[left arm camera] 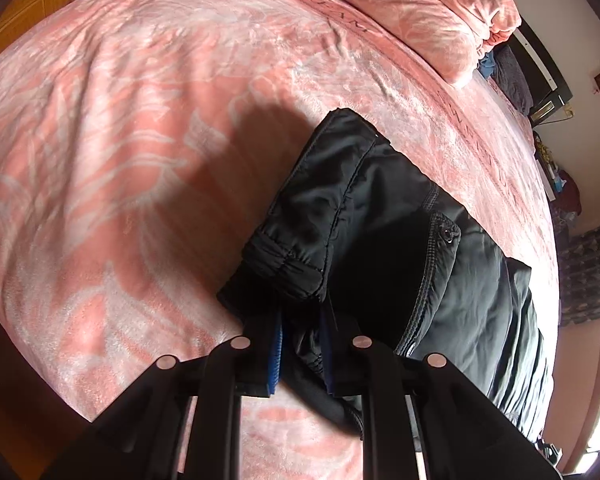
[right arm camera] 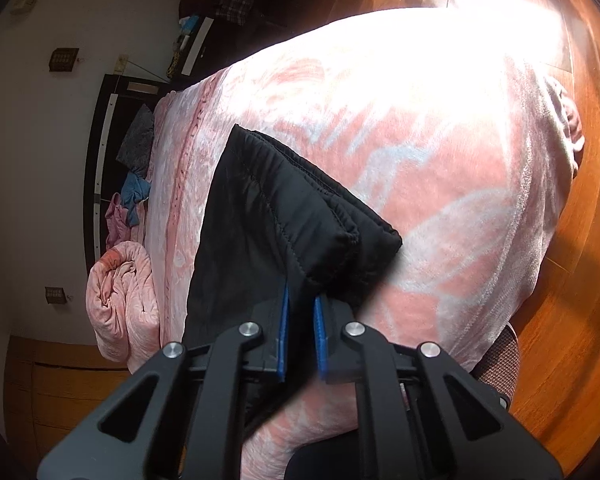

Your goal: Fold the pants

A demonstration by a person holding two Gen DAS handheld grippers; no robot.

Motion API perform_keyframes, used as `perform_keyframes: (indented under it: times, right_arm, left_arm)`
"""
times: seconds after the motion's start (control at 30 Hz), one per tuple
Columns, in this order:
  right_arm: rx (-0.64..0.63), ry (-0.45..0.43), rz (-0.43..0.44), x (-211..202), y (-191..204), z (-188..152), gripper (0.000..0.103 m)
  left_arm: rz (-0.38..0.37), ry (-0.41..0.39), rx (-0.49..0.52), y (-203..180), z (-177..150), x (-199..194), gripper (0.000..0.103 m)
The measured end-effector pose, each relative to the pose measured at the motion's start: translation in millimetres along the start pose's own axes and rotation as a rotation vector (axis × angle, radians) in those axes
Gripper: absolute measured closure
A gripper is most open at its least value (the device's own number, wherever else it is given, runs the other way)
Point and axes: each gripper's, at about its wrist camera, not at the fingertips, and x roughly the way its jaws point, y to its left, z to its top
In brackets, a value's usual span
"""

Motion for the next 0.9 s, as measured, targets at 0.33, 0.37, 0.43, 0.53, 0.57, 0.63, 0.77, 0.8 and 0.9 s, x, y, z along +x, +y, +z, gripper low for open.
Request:
perform_keyframes:
  times: [0.33,0.37,0.43,0.53,0.57,0.63,0.77,0.8,0.9]
  right_arm:
    - [0.076,-0.085,0.079,-38,-19,2,0.048]
    - [0.084,-0.076,0.09,-37,-22,2,0.044]
    - [0.072,-0.072,0.091,-35,-25,1,0.041]
    - [0.088,-0.055,0.127,-25,-28,1,0.037]
    - [0.093,-0.049,0.133,-21,-29,2,0.037]
    - [0.094,-0.037,0.135,-13,-30,3,0.037]
    - [0.09,-0.036,0.167,-3,-30,5,0.036]
    - [0.085,-0.034,0.171,-1,-29,6,0.035]
    - [0.067,-0.03,0.174,6,-24,7,0.034]
  left_arm:
    - [-0.051,0.006,0.01,3,-2,-3,0.073]
    - [-0.063,0.002,0.008,4,-3,-4,0.07]
    - [-0.069,-0.017,0.005,2,-6,-5,0.048]
    - [-0.064,-0.031,0.013,-2,-12,-4,0.039]
    - [-0.061,-0.033,0.015,-4,-13,-3,0.038]
    - [-0.053,-0.048,0.013,-6,-15,-3,0.028]
    - [-0.044,-0.085,0.005,-9,-16,-6,0.021]
    - [-0.04,-0.083,0.013,-10,-16,-5,0.021]
    - [-0.02,-0.086,0.03,-15,-17,-3,0.019]
